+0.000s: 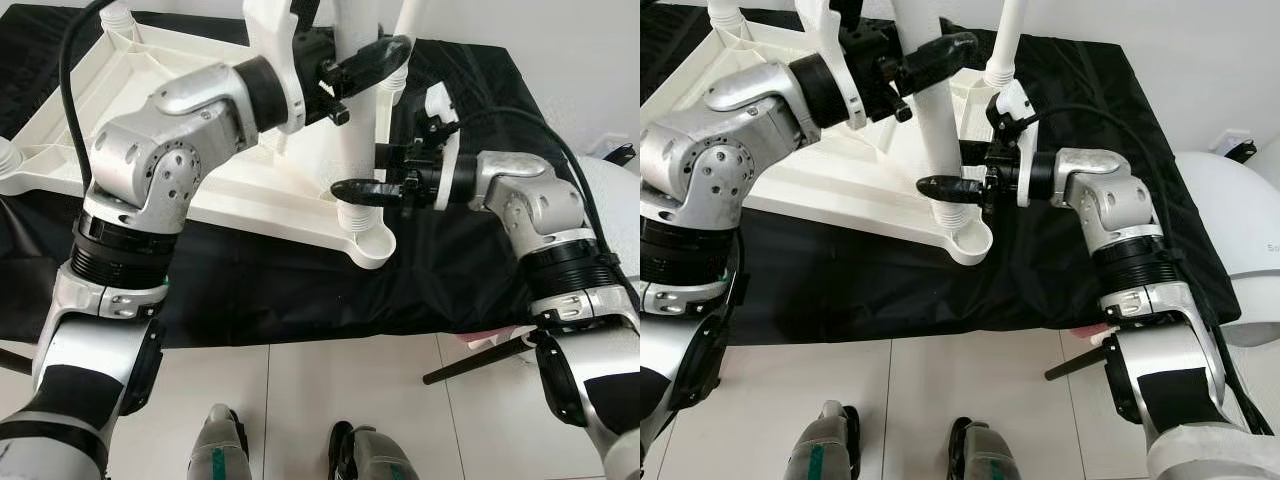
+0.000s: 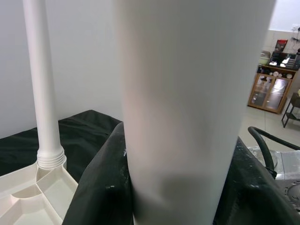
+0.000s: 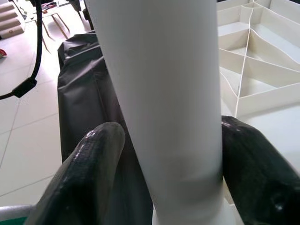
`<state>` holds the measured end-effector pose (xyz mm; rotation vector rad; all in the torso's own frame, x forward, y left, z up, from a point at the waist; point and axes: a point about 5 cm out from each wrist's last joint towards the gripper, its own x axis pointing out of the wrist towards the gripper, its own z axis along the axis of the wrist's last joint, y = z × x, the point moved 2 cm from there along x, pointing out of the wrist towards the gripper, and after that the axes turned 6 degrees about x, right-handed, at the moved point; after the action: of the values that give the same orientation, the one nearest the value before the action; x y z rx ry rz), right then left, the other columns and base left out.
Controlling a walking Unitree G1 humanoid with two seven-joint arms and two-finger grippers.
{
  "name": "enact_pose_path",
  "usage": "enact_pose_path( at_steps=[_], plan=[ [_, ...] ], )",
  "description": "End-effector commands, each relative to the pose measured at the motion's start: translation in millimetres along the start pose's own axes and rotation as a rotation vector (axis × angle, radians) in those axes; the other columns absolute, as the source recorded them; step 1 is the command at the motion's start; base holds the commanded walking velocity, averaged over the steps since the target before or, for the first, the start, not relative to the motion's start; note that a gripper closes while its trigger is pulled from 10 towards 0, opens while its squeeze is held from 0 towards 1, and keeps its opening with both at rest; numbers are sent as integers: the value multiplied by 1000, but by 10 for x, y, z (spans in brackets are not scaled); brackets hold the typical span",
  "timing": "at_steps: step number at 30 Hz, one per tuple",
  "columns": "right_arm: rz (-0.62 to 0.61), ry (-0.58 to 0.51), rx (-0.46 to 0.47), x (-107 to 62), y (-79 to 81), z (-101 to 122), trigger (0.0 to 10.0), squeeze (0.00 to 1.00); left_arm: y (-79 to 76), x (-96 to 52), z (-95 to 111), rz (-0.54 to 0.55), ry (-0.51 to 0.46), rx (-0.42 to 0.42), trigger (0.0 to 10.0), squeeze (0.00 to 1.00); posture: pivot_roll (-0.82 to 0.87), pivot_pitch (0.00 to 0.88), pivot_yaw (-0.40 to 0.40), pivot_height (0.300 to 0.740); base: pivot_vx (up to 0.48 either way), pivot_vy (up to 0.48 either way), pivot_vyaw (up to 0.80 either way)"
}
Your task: Building children table
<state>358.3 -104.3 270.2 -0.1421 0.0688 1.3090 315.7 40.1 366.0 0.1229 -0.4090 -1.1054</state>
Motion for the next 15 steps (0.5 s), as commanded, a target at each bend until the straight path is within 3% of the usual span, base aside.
enact_pose_path(
  at_steps=[1, 15],
  plan=[
    [20, 20, -20, 36, 15, 3, 10000, 0, -187, 36, 137, -212, -64, 45, 10000, 0, 136, 162, -100, 740, 0, 0, 0],
    [2, 10, -39, 82, -38, 41, 10000, 0, -217, 48, 141, -231, -70, 47, 10000, 0, 141, 164, -101, 740, 0, 0, 0]
  ],
)
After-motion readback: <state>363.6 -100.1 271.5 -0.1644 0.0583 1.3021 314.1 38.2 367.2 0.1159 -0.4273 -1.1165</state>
